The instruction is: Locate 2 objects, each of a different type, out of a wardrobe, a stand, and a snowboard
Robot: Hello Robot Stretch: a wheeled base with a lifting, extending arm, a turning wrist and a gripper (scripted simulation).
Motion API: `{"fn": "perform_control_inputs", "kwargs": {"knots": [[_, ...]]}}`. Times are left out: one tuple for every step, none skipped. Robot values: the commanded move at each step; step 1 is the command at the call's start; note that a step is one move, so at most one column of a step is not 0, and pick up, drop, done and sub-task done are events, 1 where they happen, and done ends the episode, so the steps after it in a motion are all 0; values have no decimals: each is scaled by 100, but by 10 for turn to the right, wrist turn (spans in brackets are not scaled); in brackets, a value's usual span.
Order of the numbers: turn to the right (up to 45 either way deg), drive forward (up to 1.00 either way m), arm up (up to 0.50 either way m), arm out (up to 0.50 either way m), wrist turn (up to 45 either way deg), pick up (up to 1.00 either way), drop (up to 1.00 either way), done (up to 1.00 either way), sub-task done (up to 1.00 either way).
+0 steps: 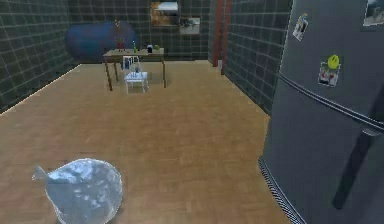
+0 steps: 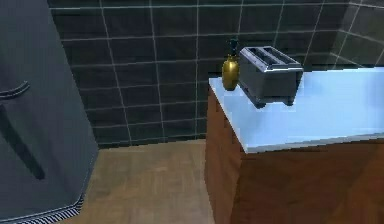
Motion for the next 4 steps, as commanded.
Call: {"fn": "perform_control_inputs", "kwargs": {"knots": [[0,90,0,0,0,0,0,0,0],[-60,0,0,0,0,0,0,0,0],[0,100,0,0,0,0,0,0,0],[-390,0,0,0,0,0,0,0,0]]}}
